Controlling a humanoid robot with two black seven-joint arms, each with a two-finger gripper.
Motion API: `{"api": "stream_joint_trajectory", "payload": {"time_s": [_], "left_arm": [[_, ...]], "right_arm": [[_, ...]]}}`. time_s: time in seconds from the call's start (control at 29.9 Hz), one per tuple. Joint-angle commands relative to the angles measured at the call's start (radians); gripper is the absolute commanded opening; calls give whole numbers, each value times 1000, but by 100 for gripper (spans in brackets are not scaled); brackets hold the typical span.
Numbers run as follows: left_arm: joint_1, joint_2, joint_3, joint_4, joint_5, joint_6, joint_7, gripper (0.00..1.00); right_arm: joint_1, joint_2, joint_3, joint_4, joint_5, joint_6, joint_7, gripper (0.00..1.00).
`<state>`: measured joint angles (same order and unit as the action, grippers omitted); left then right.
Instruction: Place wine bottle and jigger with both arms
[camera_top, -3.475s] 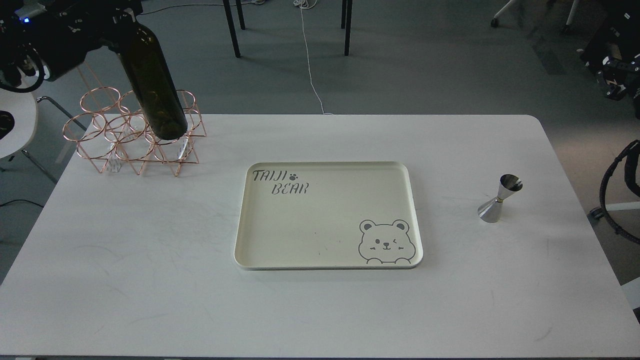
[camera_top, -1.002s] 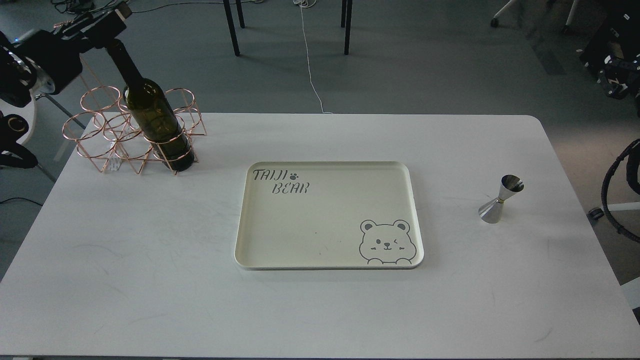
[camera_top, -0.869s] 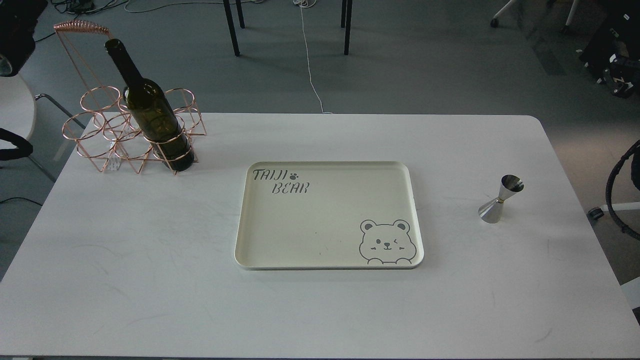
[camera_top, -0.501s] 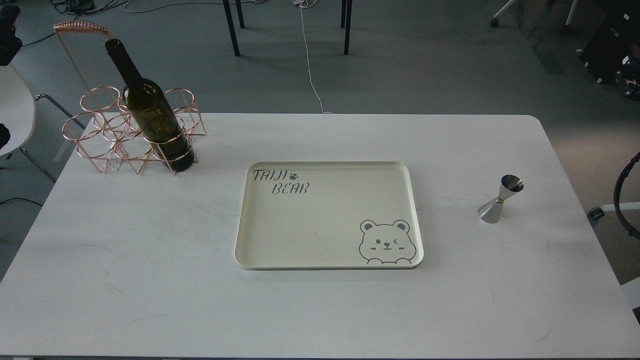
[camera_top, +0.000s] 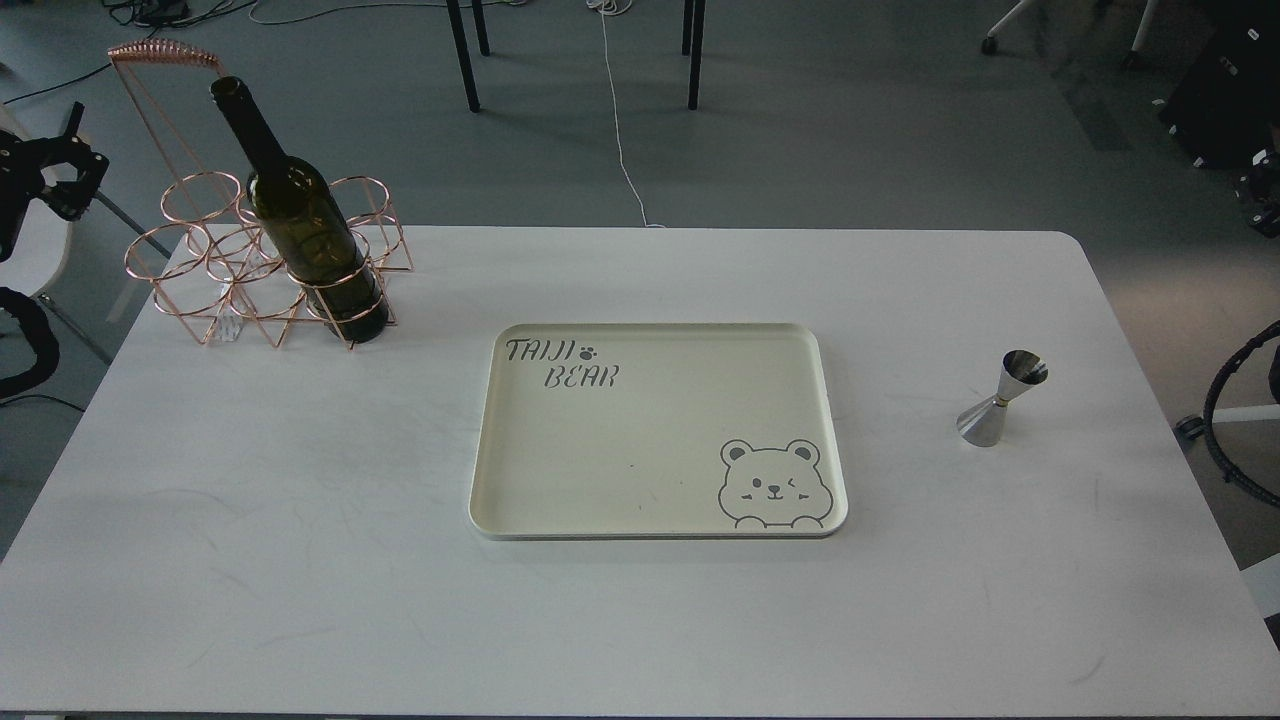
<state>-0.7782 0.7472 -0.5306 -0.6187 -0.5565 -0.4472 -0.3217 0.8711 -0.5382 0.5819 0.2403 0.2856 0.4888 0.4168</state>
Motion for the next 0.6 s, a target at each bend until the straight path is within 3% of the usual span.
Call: {"api": "stream_joint_trajectory", "payload": {"time_s": [0.0, 0.13, 0.57], "left_arm": [[49, -60, -104, 51, -2, -11, 22, 98], [99, -84, -163, 111, 0, -42, 64, 98], [143, -85, -166, 120, 6, -42, 58, 98]], "right_arm": [[-1, 18, 1, -3, 14, 0, -18, 99], [-11, 33, 1, -1, 15, 0, -44, 99], [-37, 63, -22, 1, 6, 0, -65, 99]]}}
